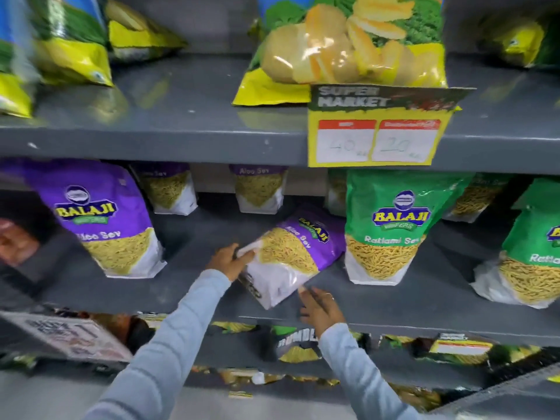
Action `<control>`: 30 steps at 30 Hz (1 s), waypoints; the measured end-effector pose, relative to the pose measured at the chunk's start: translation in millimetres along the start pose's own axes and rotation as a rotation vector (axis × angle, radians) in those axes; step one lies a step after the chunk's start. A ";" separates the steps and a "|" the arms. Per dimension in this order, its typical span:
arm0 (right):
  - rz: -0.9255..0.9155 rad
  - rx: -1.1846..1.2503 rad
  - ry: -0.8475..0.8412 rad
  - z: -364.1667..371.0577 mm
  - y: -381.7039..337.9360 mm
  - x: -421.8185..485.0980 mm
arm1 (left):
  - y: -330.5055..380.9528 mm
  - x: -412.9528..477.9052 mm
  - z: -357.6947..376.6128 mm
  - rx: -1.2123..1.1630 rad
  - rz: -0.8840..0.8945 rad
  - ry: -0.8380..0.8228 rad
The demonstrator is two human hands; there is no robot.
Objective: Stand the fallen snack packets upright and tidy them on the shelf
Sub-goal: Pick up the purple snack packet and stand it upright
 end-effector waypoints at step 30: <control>-0.414 -0.071 -0.283 29.3 -4.5 -117.3 | -85.4 -128.2 -60.3 -0.964 0.042 -0.360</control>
Point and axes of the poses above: each hand's wrist, its own x-axis towards the middle knuckle, its own z-axis out of the palm, y = z × x, the point moved 2 cm from there along x, towards the middle knuckle, and after that the axes turned 3 degrees about y, right-handed, at the moved point
